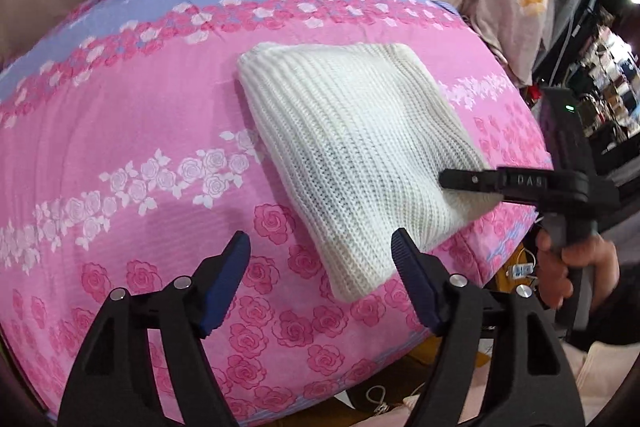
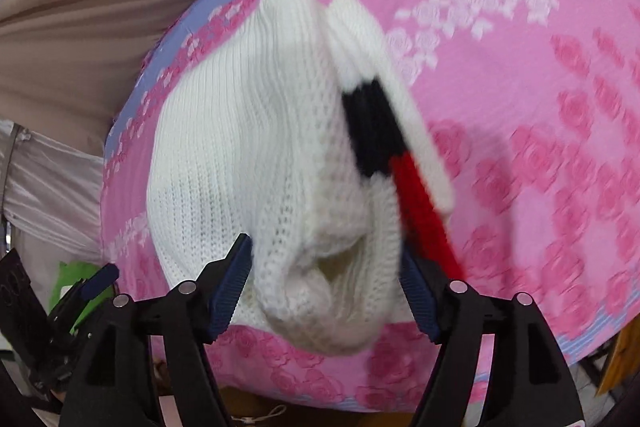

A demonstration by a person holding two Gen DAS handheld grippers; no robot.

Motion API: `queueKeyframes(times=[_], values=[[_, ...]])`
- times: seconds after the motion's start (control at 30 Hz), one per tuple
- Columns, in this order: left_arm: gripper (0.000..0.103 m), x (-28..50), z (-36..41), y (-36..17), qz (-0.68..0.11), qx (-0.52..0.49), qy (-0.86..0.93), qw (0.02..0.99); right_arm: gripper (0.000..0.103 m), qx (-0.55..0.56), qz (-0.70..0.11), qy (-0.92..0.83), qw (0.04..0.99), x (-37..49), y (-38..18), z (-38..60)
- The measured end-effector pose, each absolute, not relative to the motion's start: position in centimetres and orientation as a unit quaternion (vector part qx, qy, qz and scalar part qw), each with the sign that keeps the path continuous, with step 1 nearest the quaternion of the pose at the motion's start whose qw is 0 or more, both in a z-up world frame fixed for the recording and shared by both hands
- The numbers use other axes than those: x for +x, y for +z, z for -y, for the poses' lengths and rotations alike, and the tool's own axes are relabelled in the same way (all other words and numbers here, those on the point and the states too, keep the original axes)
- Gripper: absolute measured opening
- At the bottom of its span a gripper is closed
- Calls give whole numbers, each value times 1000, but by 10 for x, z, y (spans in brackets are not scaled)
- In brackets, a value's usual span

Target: Fold small clothes

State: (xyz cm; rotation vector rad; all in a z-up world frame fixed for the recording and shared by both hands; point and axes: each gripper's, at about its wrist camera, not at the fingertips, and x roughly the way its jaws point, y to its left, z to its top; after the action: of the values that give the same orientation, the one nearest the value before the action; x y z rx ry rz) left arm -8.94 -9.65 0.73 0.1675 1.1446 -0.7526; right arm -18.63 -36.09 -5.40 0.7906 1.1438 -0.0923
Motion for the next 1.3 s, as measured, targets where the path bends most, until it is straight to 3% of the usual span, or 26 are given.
queueKeyframes(times=[0.03, 0.17, 0.27, 0.37, 0.4, 0.5, 0.67, 0.7, 0.77, 0.93, 1.1, 1.17, 1.2, 1.23, 1.3], values=[[71, -89, 97, 6, -534, 72, -343, 770, 17, 363, -521, -37, 772, -186, -49, 356], [71, -91, 106, 10, -526, 83, -338, 776, 14, 331, -468, -53, 817, -200, -1, 358], [71, -90, 116, 0, -533, 105, -326, 774, 14, 299, -488, -90, 815, -209, -11, 371], [71, -87, 125, -8, -543, 127, -300, 774, 20, 247, -547, -114, 792, -207, -70, 371], [71, -86, 127, -9, -544, 132, -289, 777, 21, 248, -531, -114, 802, -210, -70, 369], [71, -79, 126, -6, -549, 114, -276, 781, 36, 245, -523, -126, 807, -212, -47, 367], [71, -65, 132, -3, -558, 90, -254, 785, 39, 247, -477, -146, 831, -222, -1, 379], [71, -63, 133, -4, -561, 80, -252, 784, 48, 247, -473, -142, 834, -219, 5, 382], [71, -59, 135, -6, -571, 51, -257, 778, 62, 255, -466, -129, 837, -208, 12, 388], [87, -34, 130, -16, -585, -78, -255, 766, 74, 260, -477, -99, 834, -164, 0, 399], [88, 6, 136, -66, -627, -169, -224, 727, 79, 306, -515, -65, 798, -126, -47, 419], [67, 11, 141, -77, -631, -202, -253, 705, 71, 323, -524, -46, 786, -114, -67, 421], [59, 12, 142, -76, -633, -203, -256, 702, 48, 337, -519, -31, 785, -113, -71, 420], [47, 13, 144, -71, -632, -198, -256, 704, 38, 357, -507, -14, 785, -111, -71, 419], [39, 16, 145, -51, -624, -192, -275, 706, 32, 341, -502, -21, 795, -109, -58, 412]])
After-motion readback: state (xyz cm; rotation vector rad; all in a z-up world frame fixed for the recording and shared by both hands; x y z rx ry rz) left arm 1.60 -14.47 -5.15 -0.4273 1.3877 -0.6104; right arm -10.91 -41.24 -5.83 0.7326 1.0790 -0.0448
